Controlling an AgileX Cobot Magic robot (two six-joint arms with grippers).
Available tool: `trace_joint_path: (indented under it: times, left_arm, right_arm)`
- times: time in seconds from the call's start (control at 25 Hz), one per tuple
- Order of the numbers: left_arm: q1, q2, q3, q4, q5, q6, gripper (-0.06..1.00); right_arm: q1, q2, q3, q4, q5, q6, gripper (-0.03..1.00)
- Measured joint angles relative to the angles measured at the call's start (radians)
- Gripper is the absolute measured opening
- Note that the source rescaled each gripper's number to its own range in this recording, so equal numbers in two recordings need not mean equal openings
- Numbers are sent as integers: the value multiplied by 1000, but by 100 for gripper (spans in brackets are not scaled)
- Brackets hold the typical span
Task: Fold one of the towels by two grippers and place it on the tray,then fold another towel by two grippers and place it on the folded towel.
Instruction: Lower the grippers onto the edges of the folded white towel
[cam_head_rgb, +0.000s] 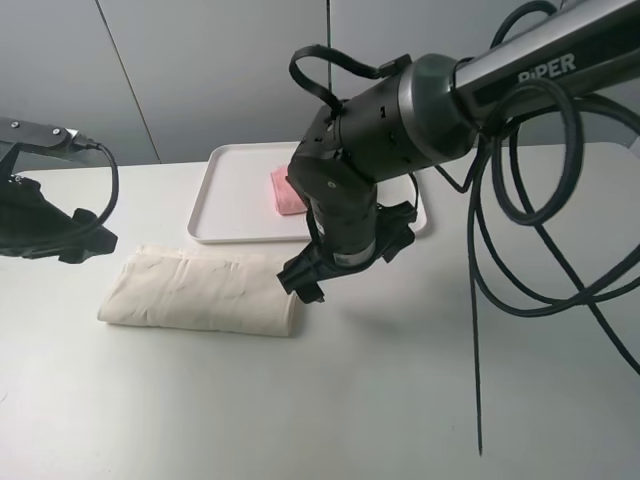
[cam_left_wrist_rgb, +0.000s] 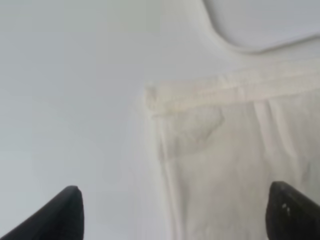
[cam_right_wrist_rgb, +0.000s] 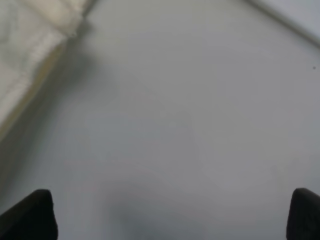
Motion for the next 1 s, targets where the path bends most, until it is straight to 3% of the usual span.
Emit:
trace_joint_path:
  times: [0.12, 0.24, 0.52, 0.88, 1.0]
  left_arm:
    - [33, 86, -86, 25, 128, -55, 96]
    - [36, 155, -154, 60, 183, -142, 97]
    - [36, 321, -343, 307, 387, -417, 97]
    - [21, 423, -407, 382, 443, -444, 97]
    - [-13, 453, -407, 458, 437, -484, 97]
  right_arm:
    - [-9, 0, 0, 12, -9, -46, 100]
    - [-9, 0, 0, 49, -26, -84, 100]
    - [-9, 0, 0, 99, -26, -134, 100]
    - [-9, 0, -13, 150, -45, -177, 100]
    - [-9, 0, -40, 161, -40, -197, 100]
